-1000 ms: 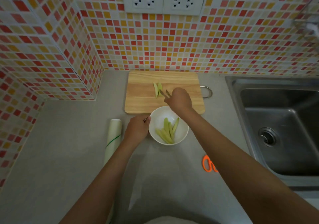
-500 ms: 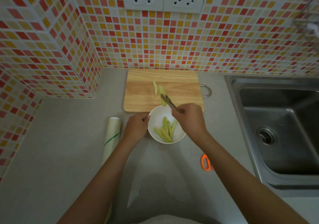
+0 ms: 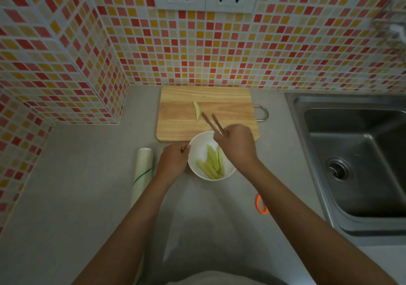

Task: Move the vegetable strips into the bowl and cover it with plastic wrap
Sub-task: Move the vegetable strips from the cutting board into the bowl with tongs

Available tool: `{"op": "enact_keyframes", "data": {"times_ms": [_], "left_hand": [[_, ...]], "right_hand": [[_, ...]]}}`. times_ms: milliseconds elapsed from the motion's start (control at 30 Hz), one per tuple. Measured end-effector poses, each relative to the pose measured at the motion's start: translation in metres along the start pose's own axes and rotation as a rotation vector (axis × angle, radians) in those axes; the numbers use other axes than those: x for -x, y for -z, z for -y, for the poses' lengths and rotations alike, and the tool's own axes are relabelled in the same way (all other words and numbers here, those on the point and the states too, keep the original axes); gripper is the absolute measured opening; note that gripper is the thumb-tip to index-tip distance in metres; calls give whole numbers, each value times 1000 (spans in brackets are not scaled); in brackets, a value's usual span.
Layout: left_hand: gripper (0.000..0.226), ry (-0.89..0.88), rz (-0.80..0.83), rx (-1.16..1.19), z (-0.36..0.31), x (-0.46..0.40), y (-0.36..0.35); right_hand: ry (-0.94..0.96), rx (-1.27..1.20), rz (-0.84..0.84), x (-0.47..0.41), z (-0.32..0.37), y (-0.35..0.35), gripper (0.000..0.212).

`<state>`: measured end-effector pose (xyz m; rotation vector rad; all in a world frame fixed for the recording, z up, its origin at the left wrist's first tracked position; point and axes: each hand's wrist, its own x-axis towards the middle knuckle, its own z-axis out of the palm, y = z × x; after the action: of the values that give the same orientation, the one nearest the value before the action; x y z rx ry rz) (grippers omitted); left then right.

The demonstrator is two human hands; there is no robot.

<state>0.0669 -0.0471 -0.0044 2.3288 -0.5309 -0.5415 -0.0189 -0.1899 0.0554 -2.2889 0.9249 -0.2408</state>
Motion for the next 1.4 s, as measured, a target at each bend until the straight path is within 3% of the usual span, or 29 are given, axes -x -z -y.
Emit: {"op": "enact_keyframes", "data": {"times_ms": [100, 200, 400, 533, 733, 833, 933, 1000, 1100, 1200, 1400], "left_hand": [[31, 8, 11, 23, 1, 0, 0], [31, 5, 22, 26, 1, 0, 1], [31, 2, 11, 51, 3, 0, 1], [30, -11, -1, 33, 4, 0, 0], [32, 18, 3, 15, 5, -2, -2], [31, 8, 7, 23, 4, -1, -1], [31, -4, -5, 11, 4, -1, -1], [31, 1, -12, -2, 4, -1, -2], [30, 2, -8, 1, 4, -2, -2], [30, -1, -6, 19, 6, -3, -3], [28, 4, 4, 64, 10, -3, -5]], "right_hand": [[25, 132, 78, -45, 17, -24, 37], [43, 274, 140, -69, 22, -45, 14], [19, 232, 121, -80, 25, -47, 14], [33, 15, 52, -54, 15, -18, 42], [43, -147, -20, 32, -9, 14, 55], [38, -29, 36, 63, -24, 10, 51], [36, 258, 138, 77, -33, -1, 25], [30, 386, 125, 79, -38, -4, 30], [15, 349, -40, 65, -35, 4, 30], [-124, 228, -204, 20, -33, 16, 29], [-240, 323, -148, -77, -52, -4, 38]]}}
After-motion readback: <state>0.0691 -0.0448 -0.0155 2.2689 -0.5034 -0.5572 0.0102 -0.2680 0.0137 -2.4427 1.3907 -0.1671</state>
